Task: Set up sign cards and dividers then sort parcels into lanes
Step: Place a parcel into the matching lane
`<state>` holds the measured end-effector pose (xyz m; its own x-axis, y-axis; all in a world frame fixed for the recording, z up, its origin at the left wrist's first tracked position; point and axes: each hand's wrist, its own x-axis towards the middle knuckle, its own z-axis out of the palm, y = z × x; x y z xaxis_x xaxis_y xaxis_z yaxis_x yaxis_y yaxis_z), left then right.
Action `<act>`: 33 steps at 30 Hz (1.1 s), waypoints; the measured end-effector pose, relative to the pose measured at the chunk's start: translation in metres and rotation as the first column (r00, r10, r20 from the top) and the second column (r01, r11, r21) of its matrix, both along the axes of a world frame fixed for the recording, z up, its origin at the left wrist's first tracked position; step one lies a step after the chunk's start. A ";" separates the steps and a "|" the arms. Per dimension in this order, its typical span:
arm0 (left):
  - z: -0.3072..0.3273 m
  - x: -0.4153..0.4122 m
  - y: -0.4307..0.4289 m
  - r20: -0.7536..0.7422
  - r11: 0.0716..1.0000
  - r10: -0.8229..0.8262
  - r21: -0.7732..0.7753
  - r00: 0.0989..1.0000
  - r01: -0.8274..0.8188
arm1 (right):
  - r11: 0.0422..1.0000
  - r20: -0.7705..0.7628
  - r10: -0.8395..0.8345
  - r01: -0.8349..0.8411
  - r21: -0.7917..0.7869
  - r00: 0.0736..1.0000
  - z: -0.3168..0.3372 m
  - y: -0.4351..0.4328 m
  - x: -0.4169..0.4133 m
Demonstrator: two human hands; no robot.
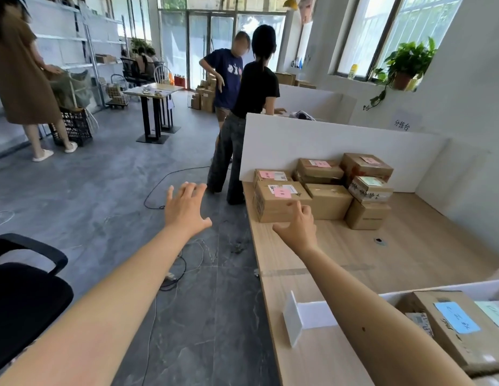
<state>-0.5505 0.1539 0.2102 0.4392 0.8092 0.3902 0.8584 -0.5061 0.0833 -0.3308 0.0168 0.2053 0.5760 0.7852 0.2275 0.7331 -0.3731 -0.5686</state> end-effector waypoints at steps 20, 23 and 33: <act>-0.007 0.017 0.195 0.030 0.995 -0.050 -0.083 0.998 0.052 | 0.997 0.011 -0.065 0.065 -0.038 0.998 -0.009 0.177 0.018; -0.006 0.014 0.236 0.023 0.994 -0.053 -0.097 0.998 0.055 | 0.996 0.027 -0.078 0.079 -0.046 0.997 -0.010 0.215 0.016; -0.019 0.016 0.321 -0.012 0.979 -0.083 -0.187 0.996 0.080 | 0.991 -0.025 -0.116 0.114 -0.070 0.993 -0.030 0.262 0.019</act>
<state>-0.5345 0.4746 0.1908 0.5126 0.8282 0.2265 0.8174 -0.5515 0.1667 -0.3117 0.2790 0.1753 0.6689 0.7264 0.1577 0.6667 -0.4925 -0.5594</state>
